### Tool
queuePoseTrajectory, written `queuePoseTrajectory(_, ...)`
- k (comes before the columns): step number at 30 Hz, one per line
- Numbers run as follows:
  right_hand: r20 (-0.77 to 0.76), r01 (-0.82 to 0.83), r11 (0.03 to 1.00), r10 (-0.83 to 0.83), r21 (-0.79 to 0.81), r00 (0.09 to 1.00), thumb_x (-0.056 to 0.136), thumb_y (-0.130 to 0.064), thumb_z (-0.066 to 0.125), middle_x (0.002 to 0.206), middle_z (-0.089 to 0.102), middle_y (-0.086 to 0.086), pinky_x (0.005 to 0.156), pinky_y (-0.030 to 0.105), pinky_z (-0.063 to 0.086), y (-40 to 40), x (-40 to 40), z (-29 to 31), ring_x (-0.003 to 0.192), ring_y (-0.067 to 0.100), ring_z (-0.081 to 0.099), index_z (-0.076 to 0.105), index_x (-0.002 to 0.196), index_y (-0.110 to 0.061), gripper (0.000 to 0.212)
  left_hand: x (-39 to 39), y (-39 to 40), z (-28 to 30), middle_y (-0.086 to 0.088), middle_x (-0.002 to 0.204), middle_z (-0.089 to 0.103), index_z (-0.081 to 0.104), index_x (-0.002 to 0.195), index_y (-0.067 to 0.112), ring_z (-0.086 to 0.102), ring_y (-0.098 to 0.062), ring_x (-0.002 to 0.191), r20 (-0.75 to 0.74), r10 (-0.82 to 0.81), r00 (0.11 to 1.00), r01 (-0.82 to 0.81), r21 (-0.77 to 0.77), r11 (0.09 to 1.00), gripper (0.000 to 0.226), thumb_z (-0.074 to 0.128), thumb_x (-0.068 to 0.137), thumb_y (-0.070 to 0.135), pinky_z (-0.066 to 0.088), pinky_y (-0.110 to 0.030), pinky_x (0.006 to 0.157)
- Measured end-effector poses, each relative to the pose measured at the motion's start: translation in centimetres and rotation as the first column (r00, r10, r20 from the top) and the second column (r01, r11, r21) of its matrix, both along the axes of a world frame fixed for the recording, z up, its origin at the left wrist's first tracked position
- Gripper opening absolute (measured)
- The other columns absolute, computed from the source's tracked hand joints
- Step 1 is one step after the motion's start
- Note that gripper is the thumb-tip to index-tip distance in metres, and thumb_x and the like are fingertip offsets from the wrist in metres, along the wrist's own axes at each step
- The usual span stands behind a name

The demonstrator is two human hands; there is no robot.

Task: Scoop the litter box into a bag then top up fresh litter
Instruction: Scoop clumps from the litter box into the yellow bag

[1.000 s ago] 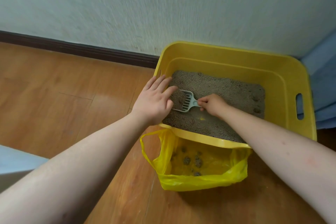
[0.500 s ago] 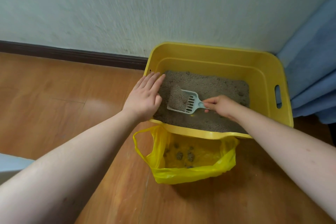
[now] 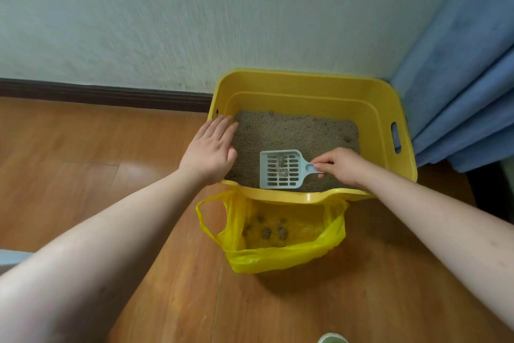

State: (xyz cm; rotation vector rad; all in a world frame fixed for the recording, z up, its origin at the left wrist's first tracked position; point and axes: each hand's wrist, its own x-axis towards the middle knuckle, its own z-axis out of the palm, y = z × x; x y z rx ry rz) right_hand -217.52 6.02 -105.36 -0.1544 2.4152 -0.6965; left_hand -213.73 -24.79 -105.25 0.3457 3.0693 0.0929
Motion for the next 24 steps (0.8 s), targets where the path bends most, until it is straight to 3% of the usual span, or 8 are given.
queuePoseTrajectory(5,0.003,0.012,0.999,-0.012,-0.037,1.000,0.098,-0.026,0.054,0.079,0.071,-0.011,0.038,0.017,0.025,-0.1,0.9,0.8,0.035,0.003,0.029,0.066,0.120,-0.028,0.025,0.0,-0.2,-0.1,-0.011,0.160,0.024,0.029,0.152,0.010,0.014,-0.022,0.149,0.009,-0.003,1.000,0.003,-0.015,1.000,0.074,0.009,0.087,0.041,0.002,-0.035,0.122)
queuePoseTrajectory(14,-0.014,0.063,0.981,-0.066,-0.183,0.998,0.096,-0.024,0.055,0.075,0.072,-0.008,0.040,0.016,0.026,1.1,2.3,2.2,0.039,0.003,0.032,0.066,0.117,-0.031,0.024,-0.1,-0.2,-0.3,-0.009,0.161,0.021,0.026,0.153,0.011,0.010,-0.021,0.150,0.022,0.003,1.000,-0.003,-0.009,1.000,0.077,0.005,0.086,0.041,0.001,-0.035,0.122)
queuePoseTrajectory(16,-0.035,0.078,0.974,-0.088,-0.215,0.996,0.096,-0.025,0.056,0.074,0.073,-0.009,0.047,0.022,0.034,1.8,3.0,2.6,0.045,0.011,0.046,0.068,0.114,-0.030,0.023,-0.2,-0.2,-0.3,-0.009,0.161,0.022,0.026,0.153,0.011,0.011,-0.021,0.150,0.021,0.003,1.000,-0.003,-0.007,1.000,0.076,0.006,0.086,0.041,0.001,-0.036,0.122)
queuePoseTrajectory(18,-0.082,0.082,0.967,-0.105,-0.243,0.991,0.094,-0.024,0.059,0.080,0.073,-0.015,0.064,0.026,0.047,2.6,3.7,2.9,0.066,0.019,0.066,0.069,0.114,-0.028,0.023,-0.2,-0.2,-0.3,-0.010,0.161,0.022,0.026,0.153,0.011,0.011,-0.021,0.150,0.017,0.004,1.000,-0.004,-0.008,1.000,0.075,0.007,0.086,0.041,0.001,-0.036,0.122)
queuePoseTrajectory(20,-0.195,0.017,0.976,-0.060,-0.219,0.979,0.093,-0.022,0.060,0.091,0.069,-0.020,0.080,0.023,0.049,3.3,4.6,3.1,0.083,0.006,0.067,0.069,0.116,-0.027,0.025,-0.2,-0.3,-0.3,-0.010,0.160,0.022,0.027,0.153,0.011,0.012,-0.022,0.150,0.020,0.001,1.000,-0.001,-0.007,1.000,0.076,0.007,0.086,0.041,0.002,-0.036,0.122)
queuePoseTrajectory(22,-0.459,-0.185,0.982,0.152,-0.027,0.875,0.093,-0.023,0.060,0.092,0.069,-0.013,0.079,0.029,0.040,3.8,5.4,3.0,0.086,0.011,0.061,0.068,0.116,-0.029,0.025,-0.3,-0.3,-0.3,-0.011,0.160,0.023,0.028,0.152,0.011,0.013,-0.022,0.150,0.016,-0.006,1.000,0.006,-0.010,1.000,0.077,0.006,0.085,0.041,0.003,-0.037,0.122)
queuePoseTrajectory(24,-0.683,-0.349,0.921,0.367,0.173,0.631,0.092,-0.024,0.057,0.086,0.069,-0.007,0.070,0.031,0.028,4.2,6.2,2.6,0.078,0.020,0.059,0.071,0.110,-0.029,0.023,-0.3,-0.2,-0.2,-0.011,0.160,0.024,0.029,0.152,0.011,0.013,-0.022,0.150,0.018,-0.014,1.000,0.014,-0.010,1.000,0.077,0.006,0.085,0.042,0.004,-0.038,0.122)
